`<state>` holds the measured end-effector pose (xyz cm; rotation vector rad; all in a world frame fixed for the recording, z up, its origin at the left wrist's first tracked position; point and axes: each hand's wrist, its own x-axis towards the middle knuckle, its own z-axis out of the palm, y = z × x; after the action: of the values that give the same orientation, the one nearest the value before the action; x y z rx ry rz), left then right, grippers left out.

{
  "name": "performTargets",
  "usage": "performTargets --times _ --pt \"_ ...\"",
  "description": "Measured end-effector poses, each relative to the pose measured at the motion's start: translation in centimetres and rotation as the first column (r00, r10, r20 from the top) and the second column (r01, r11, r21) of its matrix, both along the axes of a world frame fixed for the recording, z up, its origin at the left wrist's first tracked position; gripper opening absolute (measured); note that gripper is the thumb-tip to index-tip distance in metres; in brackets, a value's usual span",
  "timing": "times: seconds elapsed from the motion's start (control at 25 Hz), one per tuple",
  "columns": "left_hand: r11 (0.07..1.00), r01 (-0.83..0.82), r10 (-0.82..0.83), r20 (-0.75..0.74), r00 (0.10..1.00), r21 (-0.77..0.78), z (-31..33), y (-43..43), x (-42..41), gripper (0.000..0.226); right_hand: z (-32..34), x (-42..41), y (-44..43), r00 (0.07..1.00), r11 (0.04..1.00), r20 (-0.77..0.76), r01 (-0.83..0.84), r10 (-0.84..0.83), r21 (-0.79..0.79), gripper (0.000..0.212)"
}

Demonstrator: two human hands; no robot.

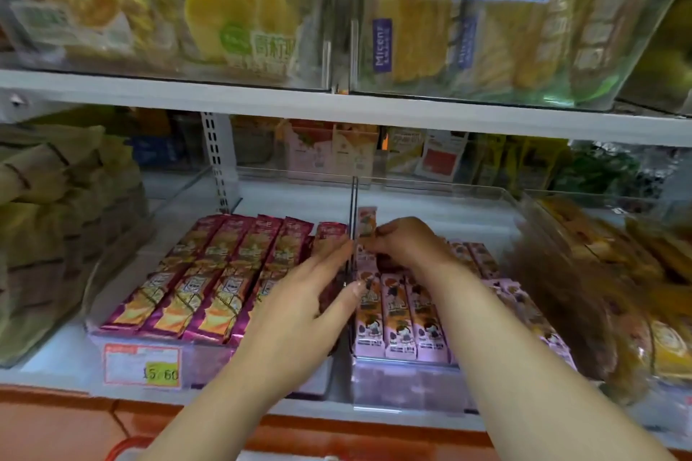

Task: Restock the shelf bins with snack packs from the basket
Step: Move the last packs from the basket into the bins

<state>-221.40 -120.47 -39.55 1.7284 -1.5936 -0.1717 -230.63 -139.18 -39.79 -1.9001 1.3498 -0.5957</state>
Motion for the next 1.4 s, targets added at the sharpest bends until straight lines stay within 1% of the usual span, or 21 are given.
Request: performTargets --times 0.04,0.08,0.24,0.32,0.36,0.44,0.52,0.56,0.64,0.72,0.76,0.8,0.88,0.96,1.0,1.04,1.08,1.2,1.24,1.32,1.4 --pt "1.000 0.004 -0.004 -0.013 1.000 0.000 -0.1 0.0 0.1 0.051 -0.3 0.2 0.1 0.996 0.999 -0.081 -0.036 0.037 0.010 0.034" --pt "1.000 0.006 -0.006 -0.018 1.000 0.000 -0.2 0.0 0.2 0.051 -0.4 0.2 0.1 0.991 0.999 -0.120 -0.048 0.050 0.016 0.034" --pt "1.000 0.015 -0.016 -0.054 0.998 -0.007 -0.1 0.3 0.1 0.051 0.0 -0.7 1.0 0.983 0.996 -0.164 -0.082 0.084 0.023 0.042" --pt "0.999 0.005 -0.009 -0.095 0.995 -0.043 0.1 1.0 0.3 0.049 0.7 -1.1 2.4 0.986 0.996 -0.147 -0.083 0.078 -0.034 0.050" --pt "0.996 -0.019 0.008 -0.122 0.993 -0.084 0.1 1.7 0.4 0.048 1.3 -1.3 3.3 0.994 0.994 -0.094 -0.064 0.056 -0.088 0.052" --pt "0.974 -0.098 0.060 -0.185 0.981 -0.204 0.0 4.0 0.5 0.041 3.0 -2.0 5.0 0.996 0.976 0.083 0.002 0.016 -0.216 0.044" --pt "0.934 -0.185 0.108 -0.254 0.961 -0.304 -1.5 7.0 0.7 0.032 4.5 -3.2 7.4 0.954 0.943 0.298 0.062 0.041 -0.327 0.031" --pt "0.926 -0.218 0.130 -0.283 0.950 -0.309 -2.8 8.5 0.7 0.029 5.0 -4.0 9.0 0.920 0.922 0.385 0.084 0.074 -0.378 0.026" --pt "0.949 -0.251 0.177 -0.333 0.926 -0.191 -6.9 11.5 0.6 0.027 4.3 -5.8 13.4 0.886 0.887 0.433 0.061 0.163 -0.458 0.020" --pt "0.969 -0.244 0.244 -0.345 0.906 0.044 -12.6 14.5 0.4 0.025 0.9 -7.1 18.2 0.880 0.880 0.402 -0.036 0.252 -0.473 0.019" --pt "0.956 -0.225 0.280 -0.353 0.893 0.188 -15.5 15.9 0.2 0.027 -1.6 -7.7 20.5 0.893 0.901 0.365 -0.094 0.264 -0.423 0.019" --pt "0.921 -0.188 0.311 -0.355 0.882 0.341 -18.4 17.5 0.0 0.028 -5.4 -8.1 22.4 0.920 0.934 0.301 -0.148 0.250 -0.325 0.019" --pt "0.819 -0.087 0.324 -0.332 0.886 0.567 -22.7 19.7 -0.5 0.025 -12.4 -8.8 25.0 0.969 0.976 0.125 -0.219 0.215 0.013 0.021" --pt "0.695 0.006 0.318 -0.314 0.895 0.719 -25.5 21.2 -0.8 0.032 -20.1 -9.6 26.0 0.958 0.903 -0.109 -0.206 0.264 0.376 0.025" --pt "0.635 0.053 0.319 -0.324 0.891 0.771 -26.5 21.6 -0.9 0.035 -23.7 -10.0 26.4 0.928 0.848 -0.208 -0.170 0.309 0.502 0.028" --pt "0.576 0.088 0.309 -0.316 0.897 0.812 -27.3 21.9 -1.0 0.037 -26.8 -10.3 26.8 0.907 0.812 -0.269 -0.121 0.324 0.570 0.032" --pt "0.524 0.104 0.283 -0.287 0.915 0.846 -27.9 22.1 -1.1 0.038 -29.4 -10.4 27.3 0.907 0.790 -0.289 -0.071 0.305 0.610 0.035" --pt "0.384 0.117 0.173 -0.196 0.965 0.916 -29.0 22.4 -1.1 0.041 -34.3 -9.5 29.8 0.927 0.711 -0.264 -0.005 0.268 0.703 0.039" --pt "0.354 0.133 0.127 -0.188 0.974 0.926 -29.2 22.3 -1.1 0.043 -34.9 -8.9 30.7 0.923 0.687 -0.249 -0.022 0.293 0.726 0.039" --pt "0.318 0.147 0.106 -0.189 0.976 0.936 -29.3 22.2 -1.0 0.046 -35.4 -7.4 32.2 0.906 0.650 -0.231 -0.061 0.354 0.758 0.042" --pt "0.309 0.163 0.179 -0.226 0.958 0.937 -29.8 22.3 -0.6 0.047 -36.2 -6.3 32.8 0.912 0.623 -0.228 -0.039 0.342 0.781 0.048"
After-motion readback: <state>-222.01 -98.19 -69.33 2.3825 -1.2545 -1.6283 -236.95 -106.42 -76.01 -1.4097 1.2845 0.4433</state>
